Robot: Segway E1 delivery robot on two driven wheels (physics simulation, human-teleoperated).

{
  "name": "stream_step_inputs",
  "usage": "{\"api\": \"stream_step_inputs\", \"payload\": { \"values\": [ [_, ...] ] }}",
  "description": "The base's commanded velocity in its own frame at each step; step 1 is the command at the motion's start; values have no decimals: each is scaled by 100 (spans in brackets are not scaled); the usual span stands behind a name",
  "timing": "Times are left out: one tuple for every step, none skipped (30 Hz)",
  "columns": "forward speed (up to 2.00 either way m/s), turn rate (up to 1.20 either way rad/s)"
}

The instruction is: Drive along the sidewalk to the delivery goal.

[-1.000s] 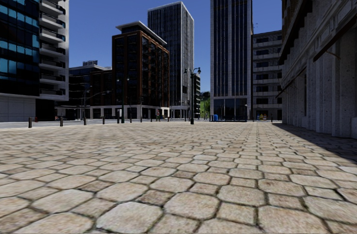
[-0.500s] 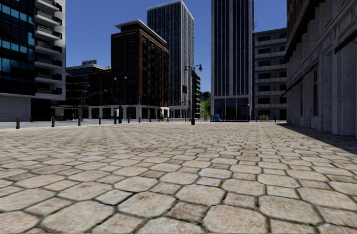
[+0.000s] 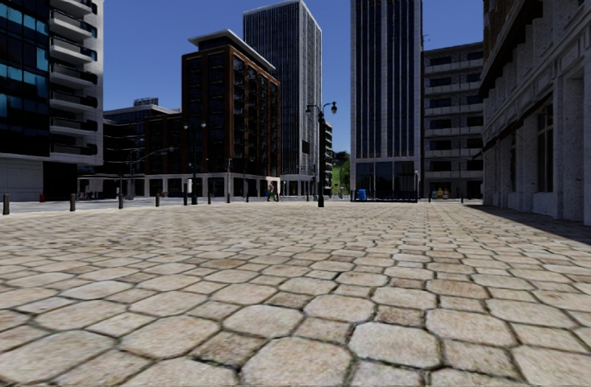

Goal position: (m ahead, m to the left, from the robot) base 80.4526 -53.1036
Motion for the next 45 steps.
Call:
{"api": "stream_step_inputs", "payload": {
  "values": [
    [200, 0],
    [200, 0],
    [200, 0],
    [200, 0],
    [200, 0],
    [200, 0],
    [200, 0],
    [200, 0],
    [200, 0],
    [200, 0],
    [200, 0],
    [200, 0],
    [200, 0],
    [200, 0],
    [200, 0],
    [200, 0],
    [200, 0],
    [200, 0],
    [200, 0],
    [200, 0],
    [200, 0],
    [200, 0],
    [200, 0],
    [200, 0],
    [200, 0],
    [200, 0],
    [200, 0],
    [200, 0],
    [200, 0],
    [200, 0],
    [200, 0],
    [200, 0],
    [200, 0],
    [200, 0],
    [200, 0],
    [200, 0],
    [200, 0],
    [200, 0],
    [200, 0],
    [200, 0],
    [200, 0],
    [200, 0],
    [200, 0],
    [200, 0],
    [200, 0]
  ]
}}
